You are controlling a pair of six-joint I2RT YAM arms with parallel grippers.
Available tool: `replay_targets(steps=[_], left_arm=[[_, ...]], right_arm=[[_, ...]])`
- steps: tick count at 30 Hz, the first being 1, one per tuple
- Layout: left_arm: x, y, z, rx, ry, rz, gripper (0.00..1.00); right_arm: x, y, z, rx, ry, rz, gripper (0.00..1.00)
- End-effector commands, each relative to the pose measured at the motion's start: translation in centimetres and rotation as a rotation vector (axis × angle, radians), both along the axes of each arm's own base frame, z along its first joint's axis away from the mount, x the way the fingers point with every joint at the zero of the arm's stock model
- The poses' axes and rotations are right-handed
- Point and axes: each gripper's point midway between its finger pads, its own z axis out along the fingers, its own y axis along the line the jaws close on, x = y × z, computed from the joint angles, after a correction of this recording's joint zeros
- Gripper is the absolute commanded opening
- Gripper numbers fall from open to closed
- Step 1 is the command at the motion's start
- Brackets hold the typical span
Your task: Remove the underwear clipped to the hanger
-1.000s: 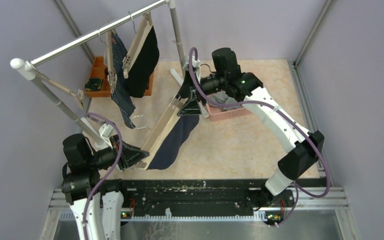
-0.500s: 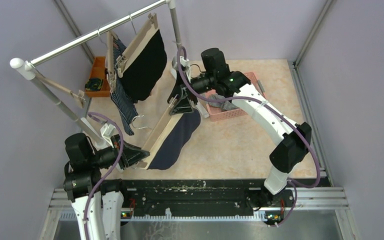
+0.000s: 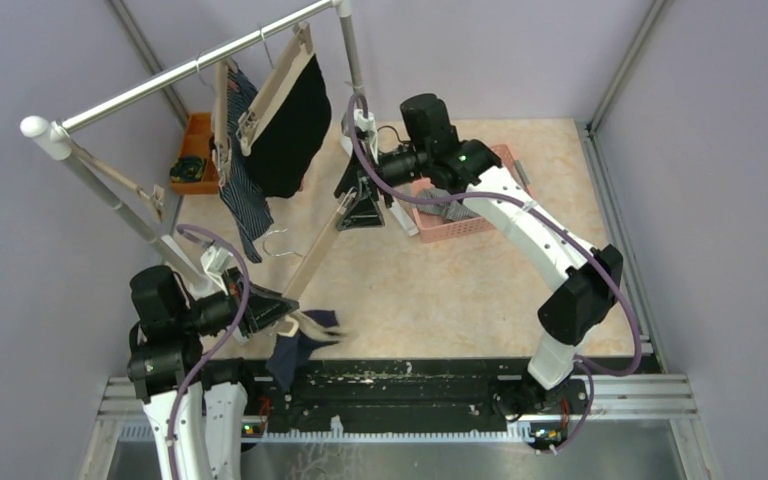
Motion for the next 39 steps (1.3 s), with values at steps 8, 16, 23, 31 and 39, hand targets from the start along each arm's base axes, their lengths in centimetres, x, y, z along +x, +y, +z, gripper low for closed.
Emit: replay_targets(steps=[8, 16, 23, 31, 39], left_arm=[[3.2, 0.5, 5.6, -0.011, -0.252, 0.032, 0.0], [4.9, 1.0, 7.9, 0.001, -0.348, 0.059, 0.0], [5.5, 1.4, 9.2, 0.01, -0.403, 0.098, 0.0], [6.2, 1.6, 10.1, -0.026, -0.456, 0.139, 0.0], [7.2, 1.8, 9.9, -0.025, -0.452, 0.138, 0.0]], right_arm=[[1.8, -0.2, 5.3, 0.179, -0.189, -0.207, 0.96], [1.3, 0.6, 9.9, 0.416, -0.166, -0.194, 0.93], [0.9, 2.6, 12.5, 0.567, -0.083, -0.051, 0.92], [0.8, 3.3, 12.9, 0.601, -0.066, -0.028, 0.91], [-0.2, 3.7, 13.7, 0.622, -0.05, 0.032, 0.78]])
